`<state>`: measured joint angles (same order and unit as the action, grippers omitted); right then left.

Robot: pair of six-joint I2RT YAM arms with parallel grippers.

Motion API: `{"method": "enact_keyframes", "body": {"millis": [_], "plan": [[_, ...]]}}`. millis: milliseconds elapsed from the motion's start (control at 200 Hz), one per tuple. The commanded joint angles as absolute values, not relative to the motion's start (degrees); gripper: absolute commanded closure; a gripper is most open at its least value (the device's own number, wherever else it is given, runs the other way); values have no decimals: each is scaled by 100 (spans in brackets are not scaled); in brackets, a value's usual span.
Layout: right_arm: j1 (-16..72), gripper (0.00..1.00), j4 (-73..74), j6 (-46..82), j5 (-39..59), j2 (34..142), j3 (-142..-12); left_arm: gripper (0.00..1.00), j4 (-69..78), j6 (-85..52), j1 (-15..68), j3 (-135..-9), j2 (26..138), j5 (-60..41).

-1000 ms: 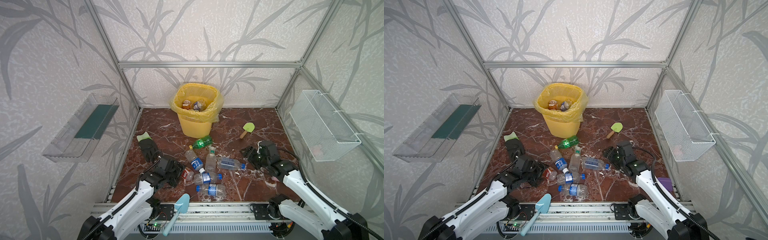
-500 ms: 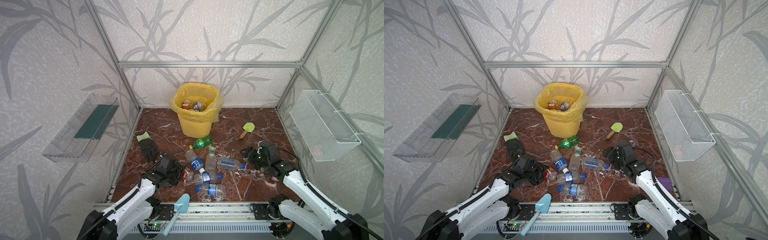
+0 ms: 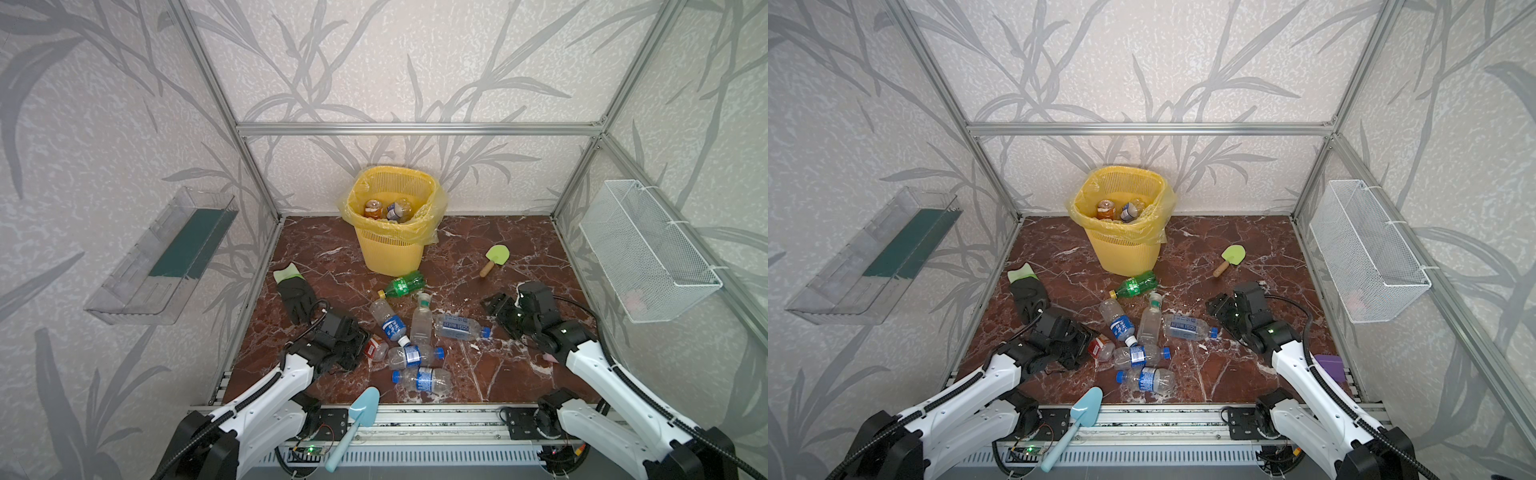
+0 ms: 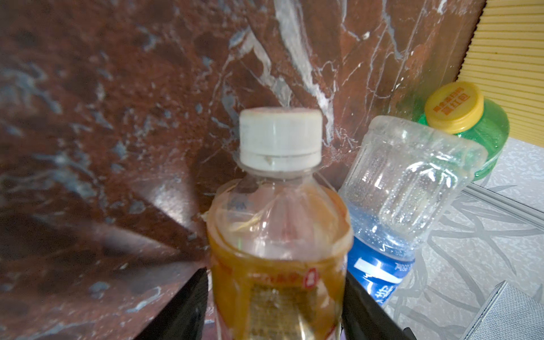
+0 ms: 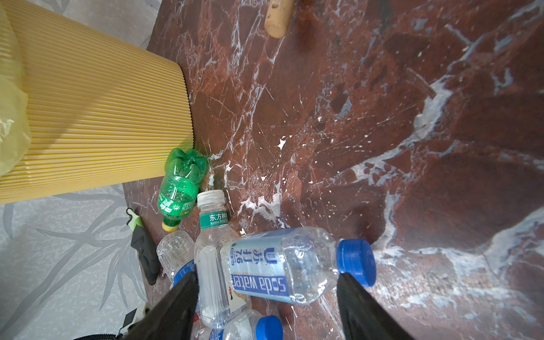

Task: Throw the plastic bottles in the bin
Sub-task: 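Lower the left gripper onto the yellow-labelled tea bottle and grasp it, then lift the tea bottle with the left gripper and drop it into the bin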

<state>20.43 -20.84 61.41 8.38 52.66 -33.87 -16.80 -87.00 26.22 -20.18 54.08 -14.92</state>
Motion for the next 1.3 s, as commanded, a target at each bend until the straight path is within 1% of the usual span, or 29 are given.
{"method": "enact_keyframes", "body": {"millis": [0, 190, 390, 565, 690, 875, 1005, 1095, 1200, 1295], "plan": [[2065, 26, -2082, 6106, 756, 5191, -3303, 31, -1687, -8746, 2663, -1956, 5529, -1502], [2065, 26, -2083, 6100, 749, 5197, -3305, 36, -1600, -8712, 2678, -1952, 5656, -1504], [2065, 27, -2088, 6091, 750, 5194, -3304, 45, -1783, -8637, 2680, -1964, 5572, -1383], [2065, 27, -2118, 6082, 739, 5190, -3304, 48, -2472, -8548, 2646, -1958, 4956, -831], [2065, 27, -2126, 6076, 730, 5216, -3311, 50, -2945, -8457, 2535, -1948, 4404, -624], [2065, 27, -2136, 6056, 751, 5324, -3344, 50, -3394, -8389, 2259, -1924, 3710, -702], [2065, 27, -2156, 6029, 744, 5379, -3377, 50, -3710, -8227, 2048, -2076, 3447, -809], [2065, 27, -2159, 6029, 741, 5402, -3390, 50, -3785, -8064, 1874, -2294, 3431, -928], [2065, 27, -2170, 6029, 734, 5397, -3422, 50, -3660, -7761, 1626, -2865, 3664, -1188], [2060, 27, -2192, 6038, 713, 5399, -3493, 49, -3529, -7389, 1374, -3969, 4218, -1517]]}}
